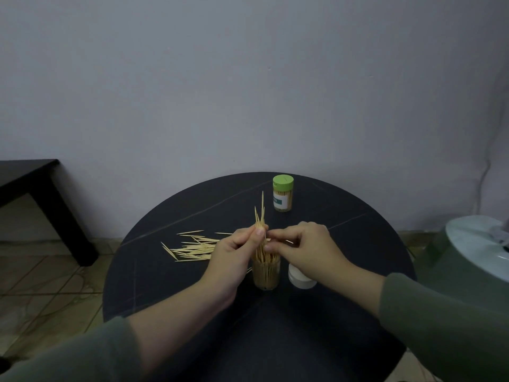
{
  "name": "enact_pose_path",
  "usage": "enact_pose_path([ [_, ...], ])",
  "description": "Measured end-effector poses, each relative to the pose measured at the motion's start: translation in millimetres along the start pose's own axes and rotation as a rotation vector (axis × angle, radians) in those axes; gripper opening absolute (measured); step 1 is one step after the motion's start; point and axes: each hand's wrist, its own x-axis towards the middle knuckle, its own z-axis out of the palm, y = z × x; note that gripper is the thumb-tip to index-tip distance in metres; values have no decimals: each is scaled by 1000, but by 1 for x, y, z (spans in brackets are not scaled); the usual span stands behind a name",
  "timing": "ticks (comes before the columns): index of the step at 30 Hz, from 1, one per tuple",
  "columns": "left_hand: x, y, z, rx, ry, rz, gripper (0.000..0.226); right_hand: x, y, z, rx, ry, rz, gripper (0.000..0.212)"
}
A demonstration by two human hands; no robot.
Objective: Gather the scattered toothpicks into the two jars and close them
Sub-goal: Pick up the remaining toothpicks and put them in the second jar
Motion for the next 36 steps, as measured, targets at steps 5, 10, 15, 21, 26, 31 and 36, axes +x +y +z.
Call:
enact_pose_path([
  [5,-1,-2,-4,89,-9,60,33,1,-9,-4,83,91,-102,51],
  [10,-1,-3,-7,185,-38,111,31,2,-18,-5,118,169,-154,43],
  [15,-4,-5,-10,276,-45,178,34,3,-15,-2,61,192,-179,30],
  [21,-6,-6,-16,384,-32,266,41,6,-4,1,104,146,-137,28],
  [26,-4,-9,-19,459,-7,280,59,7,1,3,261,79,-68,20],
  [31,3,-15,-25,463,-81,186,91,4,0,6,257,114,-74,25],
  [36,5,-16,-25,507,-117,153,95,1,-5,2,-54,136,-6,48],
])
